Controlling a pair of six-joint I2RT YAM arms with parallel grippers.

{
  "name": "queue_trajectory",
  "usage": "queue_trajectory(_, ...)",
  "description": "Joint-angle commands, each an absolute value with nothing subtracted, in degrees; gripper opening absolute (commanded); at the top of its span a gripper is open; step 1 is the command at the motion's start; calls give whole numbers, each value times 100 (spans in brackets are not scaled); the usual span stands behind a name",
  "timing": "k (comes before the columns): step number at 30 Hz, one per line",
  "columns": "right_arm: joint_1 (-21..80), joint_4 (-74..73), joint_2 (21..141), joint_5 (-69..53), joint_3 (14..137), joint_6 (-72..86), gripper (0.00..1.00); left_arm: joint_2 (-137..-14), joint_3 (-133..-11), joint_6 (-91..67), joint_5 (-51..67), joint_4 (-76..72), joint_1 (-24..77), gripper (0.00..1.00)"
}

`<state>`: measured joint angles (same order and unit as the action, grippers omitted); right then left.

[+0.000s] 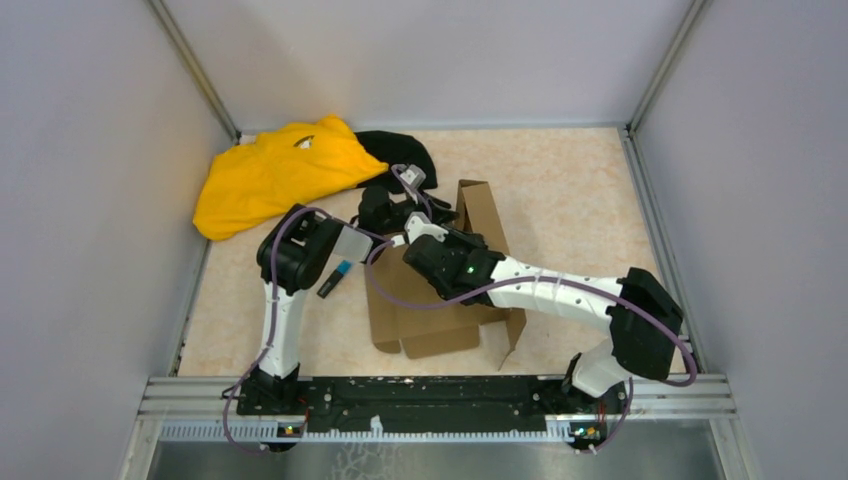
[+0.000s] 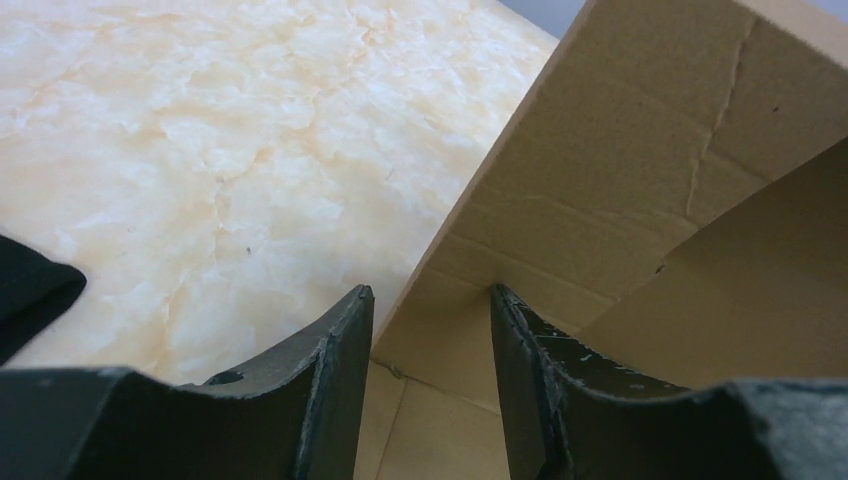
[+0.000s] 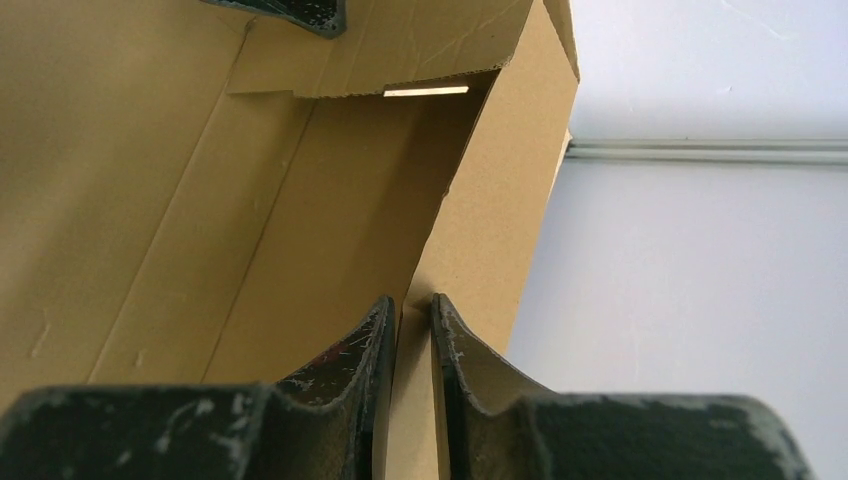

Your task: Fold the paper box

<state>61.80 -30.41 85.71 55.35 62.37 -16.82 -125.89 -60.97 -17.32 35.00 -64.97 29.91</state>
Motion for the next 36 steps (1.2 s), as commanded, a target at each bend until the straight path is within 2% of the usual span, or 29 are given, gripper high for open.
queue_trajectory(1,6092,-3155,8527,4860,6244,-1323,16,-12611,-6431,-1709,3658,-6599,3032,55)
queue_trajectory(13,6082,-3252,9282,4922,6364,-1489,12,-13062,-6942,-1895,3862,-6722,3023,61)
queue_trajectory(20,6082,-3119,9410,4808,6347,-1591,11,-13266,-7088,-2106,4055,-7039,2909,81)
queue_trajectory(22,6075,-3085,9421,4765,6340,-1626,11,-13375,-7217,-2280,4302,-7167,2837,83)
queue_trajectory(36,5895,-2996,9302,4271,6332,-1900,10,-14538,-8861,-3764,6200,-7947,2632,84)
